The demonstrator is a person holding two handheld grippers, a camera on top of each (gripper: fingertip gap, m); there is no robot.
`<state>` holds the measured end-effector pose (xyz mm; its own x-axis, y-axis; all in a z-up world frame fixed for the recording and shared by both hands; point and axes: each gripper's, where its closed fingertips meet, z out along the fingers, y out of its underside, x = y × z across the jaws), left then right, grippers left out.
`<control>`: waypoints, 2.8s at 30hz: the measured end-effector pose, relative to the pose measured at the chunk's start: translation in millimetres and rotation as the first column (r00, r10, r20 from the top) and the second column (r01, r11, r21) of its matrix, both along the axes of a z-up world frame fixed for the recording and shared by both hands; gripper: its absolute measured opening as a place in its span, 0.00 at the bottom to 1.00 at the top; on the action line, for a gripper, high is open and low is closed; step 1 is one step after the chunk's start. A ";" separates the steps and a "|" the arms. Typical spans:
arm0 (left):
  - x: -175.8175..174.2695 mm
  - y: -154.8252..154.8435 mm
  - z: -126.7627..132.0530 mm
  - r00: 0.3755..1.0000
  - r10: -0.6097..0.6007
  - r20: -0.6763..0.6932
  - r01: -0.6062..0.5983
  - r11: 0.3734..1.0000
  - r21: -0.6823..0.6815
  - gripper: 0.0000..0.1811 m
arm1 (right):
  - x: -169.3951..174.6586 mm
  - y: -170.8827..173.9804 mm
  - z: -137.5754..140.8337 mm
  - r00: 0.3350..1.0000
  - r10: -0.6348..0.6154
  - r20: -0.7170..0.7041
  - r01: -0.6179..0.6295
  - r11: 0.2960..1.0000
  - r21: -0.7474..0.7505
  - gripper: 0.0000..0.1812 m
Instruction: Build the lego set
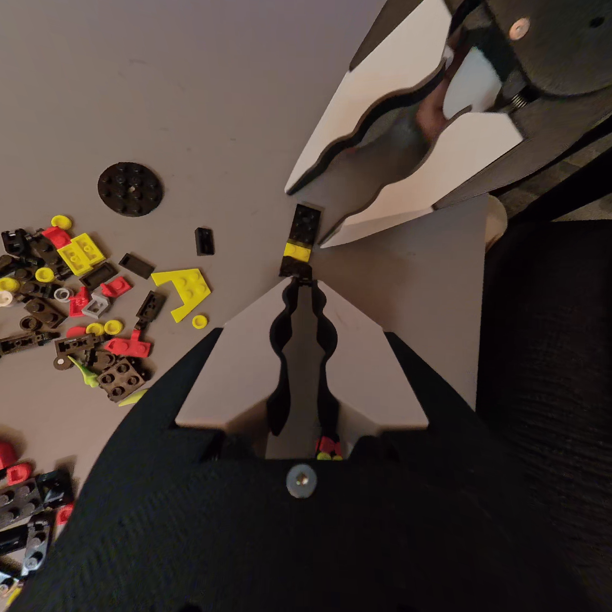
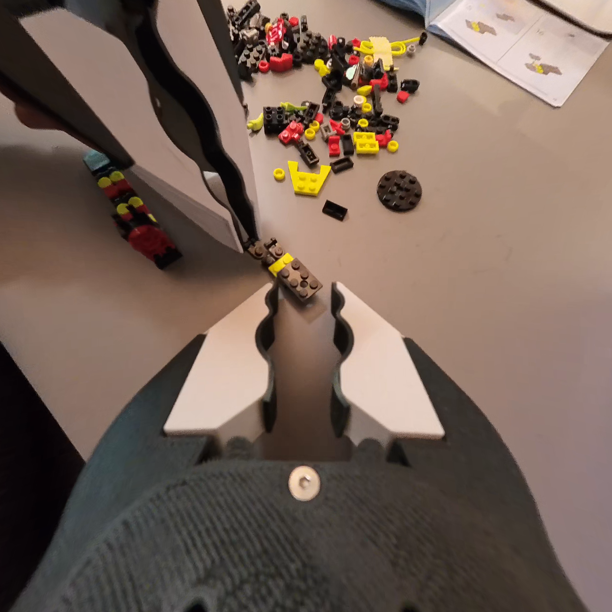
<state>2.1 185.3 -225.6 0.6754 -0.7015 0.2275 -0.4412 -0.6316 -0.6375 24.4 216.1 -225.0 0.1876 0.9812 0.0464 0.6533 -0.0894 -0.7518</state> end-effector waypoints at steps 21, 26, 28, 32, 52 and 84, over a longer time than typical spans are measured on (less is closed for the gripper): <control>1.5 4.2 -5.1 0.997 -0.042 -0.070 0.047 0.996 0.079 0.03 | -12.7 -12.0 18.9 0.993 0.095 -0.075 -0.084 0.987 0.136 0.14; 3.3 4.4 -4.1 0.997 -0.043 -0.061 0.048 0.995 0.083 0.03 | -14.9 -16.2 16.1 0.990 0.140 -0.036 -0.129 0.968 0.213 0.07; 4.2 4.5 -3.5 0.998 -0.043 -0.054 0.048 0.995 0.084 0.03 | -16.1 -18.3 14.6 0.987 0.157 -0.019 -0.147 0.959 0.242 0.01; 4.9 5.0 -3.6 0.998 -0.041 -0.048 0.045 0.995 0.086 0.03 | -17.1 -22.6 9.3 0.984 0.180 0.009 -0.177 0.953 0.245 0.00; -3.9 6.6 2.2 0.999 -0.030 -0.038 0.034 0.993 0.114 0.03 | 4.1 6.0 15.5 0.996 0.069 -0.059 -0.064 0.994 0.088 0.19; 2.3 5.8 9.3 0.988 0.111 0.103 -0.109 0.994 -0.028 0.03 | 5.0 19.2 23.5 0.988 -0.005 -0.157 0.000 0.999 -0.034 0.17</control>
